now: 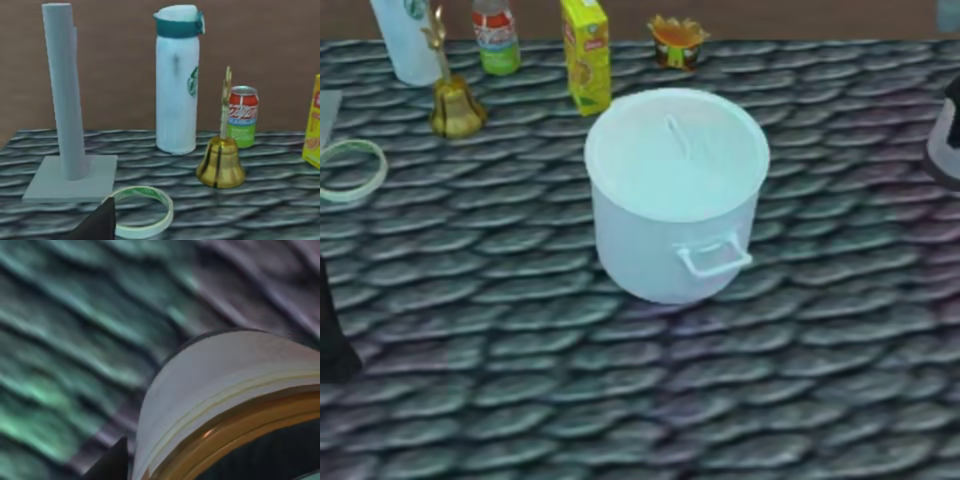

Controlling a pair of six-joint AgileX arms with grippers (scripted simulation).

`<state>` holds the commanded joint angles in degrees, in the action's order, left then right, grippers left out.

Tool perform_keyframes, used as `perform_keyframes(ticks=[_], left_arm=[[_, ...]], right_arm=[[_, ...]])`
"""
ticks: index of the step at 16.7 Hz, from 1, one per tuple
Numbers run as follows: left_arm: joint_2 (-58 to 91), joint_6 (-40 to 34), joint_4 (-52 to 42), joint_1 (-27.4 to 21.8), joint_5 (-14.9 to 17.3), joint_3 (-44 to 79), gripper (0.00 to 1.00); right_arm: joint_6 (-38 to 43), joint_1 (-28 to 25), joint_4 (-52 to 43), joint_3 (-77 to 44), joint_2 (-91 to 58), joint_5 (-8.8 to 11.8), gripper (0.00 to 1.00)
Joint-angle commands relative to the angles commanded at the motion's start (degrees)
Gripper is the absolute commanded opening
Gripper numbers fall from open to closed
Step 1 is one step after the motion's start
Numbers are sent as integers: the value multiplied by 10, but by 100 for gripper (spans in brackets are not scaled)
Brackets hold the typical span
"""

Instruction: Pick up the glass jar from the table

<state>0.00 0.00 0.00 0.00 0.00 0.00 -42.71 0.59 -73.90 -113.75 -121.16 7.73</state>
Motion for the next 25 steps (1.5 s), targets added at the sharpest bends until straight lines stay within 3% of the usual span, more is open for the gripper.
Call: perform_keyframes(ticks=[7,11,21,25], left_arm=[[0,0,0,0,0,0,100],[0,0,0,0,0,0,100],[0,0,0,0,0,0,100],[0,0,0,0,0,0,100]], right_arm=[[2,2,-3,25,25,0,0],[62,-18,12,43,24,-12,0],[487,-139,120,144,48,-87,0],[589,-174,149,179,53,-109,0]])
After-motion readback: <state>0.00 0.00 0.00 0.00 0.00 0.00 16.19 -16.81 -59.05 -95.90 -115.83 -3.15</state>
